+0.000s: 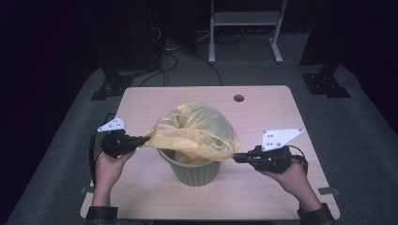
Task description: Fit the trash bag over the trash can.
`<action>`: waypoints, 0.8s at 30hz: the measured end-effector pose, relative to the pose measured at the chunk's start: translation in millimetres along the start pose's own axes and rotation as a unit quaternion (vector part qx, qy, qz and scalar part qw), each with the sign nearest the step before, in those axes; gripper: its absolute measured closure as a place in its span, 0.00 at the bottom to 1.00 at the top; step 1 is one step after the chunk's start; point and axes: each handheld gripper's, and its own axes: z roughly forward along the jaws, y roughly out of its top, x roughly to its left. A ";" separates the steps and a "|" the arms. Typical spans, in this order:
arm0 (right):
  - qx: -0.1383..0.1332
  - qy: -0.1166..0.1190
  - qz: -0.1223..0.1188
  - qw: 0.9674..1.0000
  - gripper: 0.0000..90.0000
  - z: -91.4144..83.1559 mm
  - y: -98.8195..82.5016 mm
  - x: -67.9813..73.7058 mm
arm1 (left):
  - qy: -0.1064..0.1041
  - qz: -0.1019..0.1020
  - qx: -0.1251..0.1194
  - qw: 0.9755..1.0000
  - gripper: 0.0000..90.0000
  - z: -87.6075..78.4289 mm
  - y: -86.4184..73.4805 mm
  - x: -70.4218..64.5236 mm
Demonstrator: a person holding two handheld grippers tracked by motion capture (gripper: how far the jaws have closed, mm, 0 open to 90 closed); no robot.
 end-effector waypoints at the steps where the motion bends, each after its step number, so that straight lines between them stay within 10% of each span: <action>1: 0.006 0.003 -0.001 1.000 1.00 1.9 -2.3 2.3 | -0.001 -0.001 0.000 1.000 0.99 -0.4 -2.1 -0.1; 14: 0.105 0.031 0.007 0.994 1.00 49.9 -39.0 6.6 | -0.039 0.005 -0.001 0.999 0.96 8.2 -2.4 -11.6; 19: 0.169 0.016 0.011 0.985 1.00 73.3 -58.1 3.5 | -0.002 0.020 0.044 0.999 0.98 16.6 -1.0 -15.3; 24: 0.169 0.011 0.029 0.985 1.00 74.6 -68.6 -3.6 | 0.010 0.005 0.064 0.998 0.98 30.6 -11.2 -4.0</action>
